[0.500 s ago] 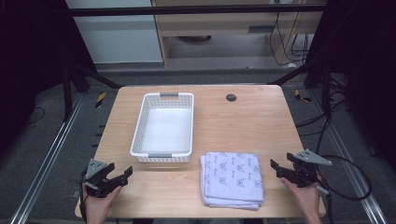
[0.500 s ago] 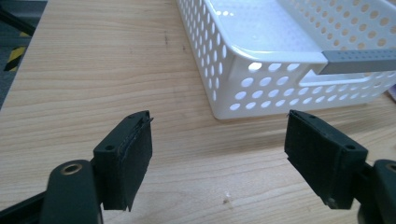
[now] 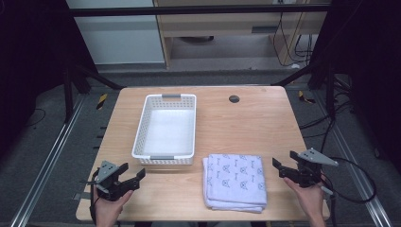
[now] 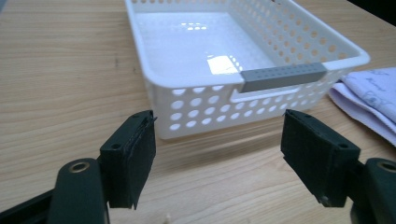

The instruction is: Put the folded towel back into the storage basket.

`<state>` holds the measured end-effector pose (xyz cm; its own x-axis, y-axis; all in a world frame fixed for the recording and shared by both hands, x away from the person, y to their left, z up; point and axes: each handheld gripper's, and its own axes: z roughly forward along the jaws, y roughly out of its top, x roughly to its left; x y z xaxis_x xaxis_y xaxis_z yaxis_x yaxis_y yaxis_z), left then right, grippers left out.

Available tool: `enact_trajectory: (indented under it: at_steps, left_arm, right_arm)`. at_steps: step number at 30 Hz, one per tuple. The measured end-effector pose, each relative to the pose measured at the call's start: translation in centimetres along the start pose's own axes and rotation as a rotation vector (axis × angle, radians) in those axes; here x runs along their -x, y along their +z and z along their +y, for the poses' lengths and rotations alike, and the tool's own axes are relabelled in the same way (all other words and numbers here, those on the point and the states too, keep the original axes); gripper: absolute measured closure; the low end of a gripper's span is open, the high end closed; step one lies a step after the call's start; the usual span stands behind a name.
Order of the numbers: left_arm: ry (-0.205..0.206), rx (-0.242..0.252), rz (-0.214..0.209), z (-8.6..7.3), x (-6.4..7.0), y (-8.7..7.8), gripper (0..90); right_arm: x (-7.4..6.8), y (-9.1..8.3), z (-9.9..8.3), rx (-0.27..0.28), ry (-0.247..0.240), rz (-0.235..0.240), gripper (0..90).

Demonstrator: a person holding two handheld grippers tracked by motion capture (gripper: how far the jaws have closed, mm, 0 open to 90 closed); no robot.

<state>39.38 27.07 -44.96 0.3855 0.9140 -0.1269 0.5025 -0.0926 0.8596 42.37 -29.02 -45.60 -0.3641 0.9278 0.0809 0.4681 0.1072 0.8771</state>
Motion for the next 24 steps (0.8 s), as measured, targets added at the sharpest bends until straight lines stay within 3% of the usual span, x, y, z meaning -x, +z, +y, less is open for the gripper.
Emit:
enact_trajectory:
  at_steps: [6,13,24]
  left_arm:
    - [0.055,-0.008,-0.028,0.9,2.2,0.7,25.5]
    - [0.096,0.018,-0.093,2.7,5.4,1.5,25.5]
    - [0.114,0.037,-0.137,4.9,8.6,2.8,23.5]
  right_arm:
    - [-0.3,-0.2,1.3,0.021,0.006,0.023,21.1]
    - [-0.6,-0.8,3.8,0.049,-0.029,0.027,19.9]
    - [-1.1,-0.4,5.6,0.068,-0.034,0.034,20.0]
